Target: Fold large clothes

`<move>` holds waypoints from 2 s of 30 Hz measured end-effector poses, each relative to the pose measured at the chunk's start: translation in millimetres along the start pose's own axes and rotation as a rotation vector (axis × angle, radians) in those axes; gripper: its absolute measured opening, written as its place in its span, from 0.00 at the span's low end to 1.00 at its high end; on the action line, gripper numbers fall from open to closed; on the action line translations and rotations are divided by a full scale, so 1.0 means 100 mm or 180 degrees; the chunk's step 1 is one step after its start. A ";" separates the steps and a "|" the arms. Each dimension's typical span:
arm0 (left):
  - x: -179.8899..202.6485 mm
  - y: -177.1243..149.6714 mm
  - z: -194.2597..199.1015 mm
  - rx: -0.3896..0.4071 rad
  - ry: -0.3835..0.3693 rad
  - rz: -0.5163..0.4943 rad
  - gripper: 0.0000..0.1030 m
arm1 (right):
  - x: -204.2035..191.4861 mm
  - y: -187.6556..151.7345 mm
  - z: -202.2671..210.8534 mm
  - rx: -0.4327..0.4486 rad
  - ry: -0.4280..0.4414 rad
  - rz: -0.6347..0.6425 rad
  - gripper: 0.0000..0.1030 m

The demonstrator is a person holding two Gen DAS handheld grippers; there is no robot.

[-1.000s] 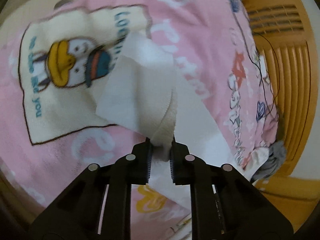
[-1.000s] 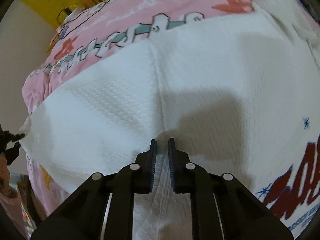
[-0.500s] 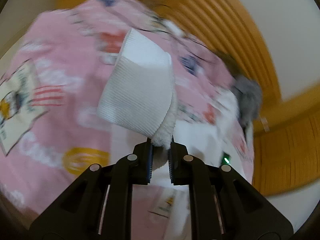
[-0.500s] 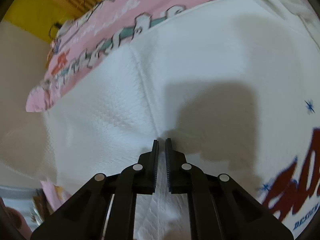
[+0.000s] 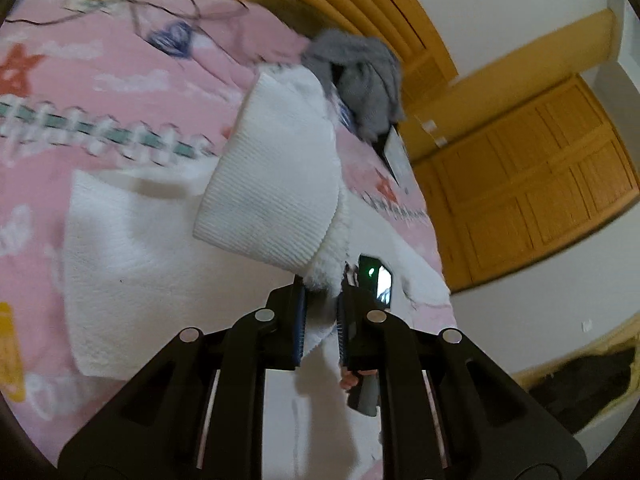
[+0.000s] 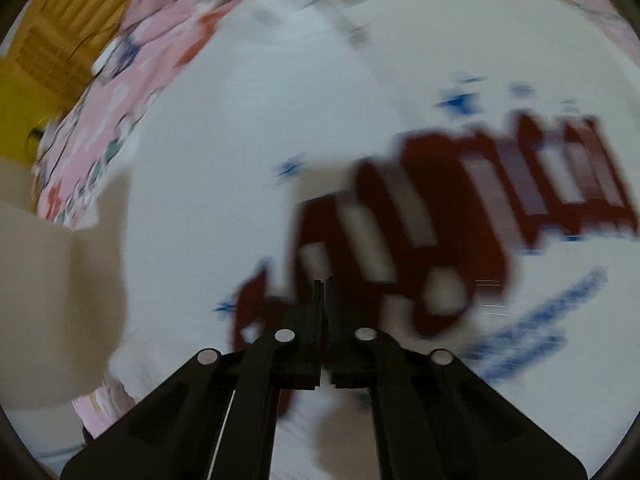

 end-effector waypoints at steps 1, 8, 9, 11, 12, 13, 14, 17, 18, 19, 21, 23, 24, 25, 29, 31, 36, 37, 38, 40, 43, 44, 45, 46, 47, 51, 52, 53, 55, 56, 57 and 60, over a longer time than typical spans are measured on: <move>0.10 -0.02 -0.12 -0.0066 -0.0044 -0.0044 0.11 | 0.06 0.06 0.12 0.0009 -0.0066 0.0038 0.03; 0.78 -0.31 -0.87 -0.0284 -0.0229 -0.0442 0.11 | 0.81 0.67 1.66 0.0247 -0.0774 0.0559 0.03; 0.86 -0.35 -0.97 -0.0295 -0.0248 -0.0469 0.11 | 0.95 0.70 1.81 0.0260 -0.0847 0.0596 0.03; 0.96 -0.39 -1.16 -0.0272 -0.0198 -0.0524 0.11 | 1.16 0.75 1.99 0.0290 -0.0882 0.0570 0.03; 1.02 -0.41 -1.24 -0.0265 -0.0165 -0.0549 0.11 | 1.29 0.76 2.02 0.0310 -0.0796 0.0495 0.03; 1.06 -0.42 -1.32 -0.0262 -0.0105 -0.0554 0.11 | 1.37 0.77 2.01 0.0319 -0.0708 0.0430 0.03; 1.07 -0.43 -1.36 -0.0264 -0.0079 -0.0549 0.11 | 1.42 0.79 1.95 0.0325 -0.0597 0.0353 0.03; 1.12 -0.44 -1.50 -0.0268 0.0041 -0.0598 0.11 | 1.54 0.84 1.59 0.0358 -0.0262 0.0213 0.03; 1.16 -0.46 -1.55 -0.0264 0.0109 -0.0658 0.11 | 1.60 0.86 1.37 0.0309 -0.0119 0.0147 0.03; 1.18 -0.49 -1.61 -0.0268 0.0186 -0.0691 0.11 | 1.61 0.87 1.22 0.0269 -0.0054 0.0105 0.03; 1.23 -0.56 -1.74 -0.0322 0.0291 -0.0722 0.11 | 1.72 0.86 0.78 0.0159 0.0152 -0.0009 0.03; 1.27 -0.61 -1.89 -0.0385 0.0426 -0.0774 0.11 | 1.84 0.84 0.47 0.0082 0.0258 -0.0102 0.03; 1.32 -0.65 -1.99 -0.0430 0.0494 -0.0822 0.11 | 1.92 0.83 0.32 0.0043 0.0270 -0.0142 0.03; 1.40 -0.69 -2.10 -0.0482 0.0507 -0.0859 0.11 | 2.04 0.81 0.12 -0.0020 0.0199 -0.0153 0.00; 1.60 -0.83 -2.58 -0.0749 0.0721 -0.0915 0.11 | 2.20 0.78 -0.08 0.0108 0.0631 -0.0340 0.00; 1.69 -0.91 -2.87 -0.0876 0.0808 -0.0887 0.11 | 2.24 0.75 -0.09 0.0190 0.0831 -0.0312 0.00; 2.02 -1.09 -3.38 -0.0973 0.0869 -0.1110 0.11 | 2.45 0.72 0.05 0.0389 0.1150 -0.0595 0.00; 2.12 -1.13 -3.50 -0.0983 0.0814 -0.1131 0.11 | 2.48 0.71 0.13 0.0492 0.1057 -0.0480 0.00; 2.19 -1.17 -3.57 -0.0993 0.0767 -0.1136 0.11 | 2.51 0.70 0.17 0.0534 0.0922 -0.0326 0.00; 2.26 -1.28 -3.77 -0.1044 0.0683 -0.1120 0.11 | 2.54 0.68 0.19 0.0515 0.0756 -0.0125 0.00; 2.18 -1.50 -4.04 -0.1171 0.0718 -0.1066 0.11 | 2.70 0.66 0.22 0.0530 0.0693 -0.0261 0.00; 2.14 -1.55 -4.10 -0.1201 0.0723 -0.1061 0.11 | 2.78 0.65 0.23 0.0529 0.0675 -0.0401 0.00; 2.08 -1.60 -4.16 -0.1238 0.0728 -0.1037 0.11 | 2.89 0.62 0.23 0.0527 0.0669 -0.0624 0.00; 1.99 -1.67 -4.25 -0.1306 0.0695 -0.0947 0.11 | 2.94 0.60 0.22 0.0529 0.0693 -0.0782 0.00; 1.93 -1.71 -4.29 -0.1363 0.0645 -0.0854 0.11 | 2.97 0.57 0.22 0.0542 0.0707 -0.0882 0.00; 1.76 -1.84 -4.39 -0.1507 0.0551 -0.0784 0.11 | 2.94 0.53 0.23 0.0627 0.0661 -0.0860 0.00; 1.74 -1.85 -4.39 -0.1539 0.0557 -0.0782 0.11 | 2.94 0.52 0.25 0.0638 0.0690 -0.0872 0.00; 1.74 -1.86 -4.40 -0.1558 0.0560 -0.0779 0.11 | 2.96 0.50 0.26 0.0636 0.0720 -0.0918 0.00; 1.74 -1.86 -4.37 -0.1650 0.0549 -0.0782 0.12 | 3.04 0.48 0.29 0.0641 0.0774 -0.1005 0.00; 1.75 -1.85 -4.35 -0.1648 0.0523 -0.0793 0.12 | 3.05 0.47 0.29 0.0636 0.0769 -0.1011 0.00; 1.76 -1.82 -4.32 -0.1600 0.0513 -0.0821 0.12 | 3.05 0.46 0.31 0.0652 0.0742 -0.1006 0.00; 1.74 -1.78 -4.26 -0.1587 0.0542 -0.0768 0.12 | 3.15 0.43 0.41 0.0685 0.0706 -0.1031 0.00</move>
Point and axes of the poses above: each gripper's, at about its wrist camera, not at the fingertips, and z roughly against the way its jaws point, x to its right, y to its top, the point moved 5 cm from there along -z, roughly the way its jaws point, and after that the axes turned 8 degrees about x, right-handed, at the moved point
